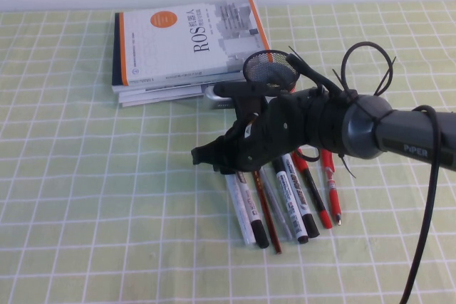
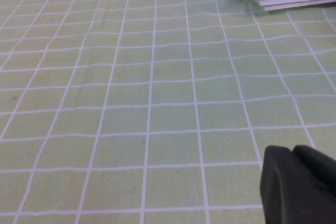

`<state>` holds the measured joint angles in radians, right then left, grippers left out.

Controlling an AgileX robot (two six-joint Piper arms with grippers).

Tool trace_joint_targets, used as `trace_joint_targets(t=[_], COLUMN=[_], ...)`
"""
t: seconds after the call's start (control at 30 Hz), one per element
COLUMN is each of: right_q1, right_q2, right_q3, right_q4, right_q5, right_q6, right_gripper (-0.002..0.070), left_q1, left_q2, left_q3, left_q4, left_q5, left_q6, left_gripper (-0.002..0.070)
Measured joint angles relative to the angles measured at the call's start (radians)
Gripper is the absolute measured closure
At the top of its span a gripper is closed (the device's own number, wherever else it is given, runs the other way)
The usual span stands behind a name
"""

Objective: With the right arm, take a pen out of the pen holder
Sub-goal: 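Take a marker out of the pen holder and lay it on the table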

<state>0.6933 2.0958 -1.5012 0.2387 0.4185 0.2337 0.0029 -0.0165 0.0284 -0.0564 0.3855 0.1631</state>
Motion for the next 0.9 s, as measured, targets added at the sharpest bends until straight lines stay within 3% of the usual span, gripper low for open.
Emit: trace_joint_targets(t=[0.17, 0.5, 0.77, 0.9], right_q1=[0.0, 0.0, 0.0, 0.0], right_q2=[0.0, 0.001, -0.098, -0.266], right_q3=[-0.004, -0.004, -0.002, 0.05], right_q4=[0.0, -0.002, -0.096, -0.172], right_q5=[0.026, 0.048, 0.126, 0.178], right_q6=[0.002, 0.001, 0.005, 0.007], right_gripper=[0.0589, 0.0449, 0.0447, 0.0518], left_q1=[0.0, 0.0, 0.0, 0.0], left_q2=[0.0, 0.0, 0.0, 0.0], left_q3=[0.0, 0.0, 0.0, 0.0], left_q4=[0.0, 0.0, 0.0, 0.0], left_q5=[0.0, 0.0, 0.0, 0.0], left_q6=[0.0, 0.0, 0.0, 0.0], left_gripper=[0.0681, 0.0681, 0.0681, 0.0681])
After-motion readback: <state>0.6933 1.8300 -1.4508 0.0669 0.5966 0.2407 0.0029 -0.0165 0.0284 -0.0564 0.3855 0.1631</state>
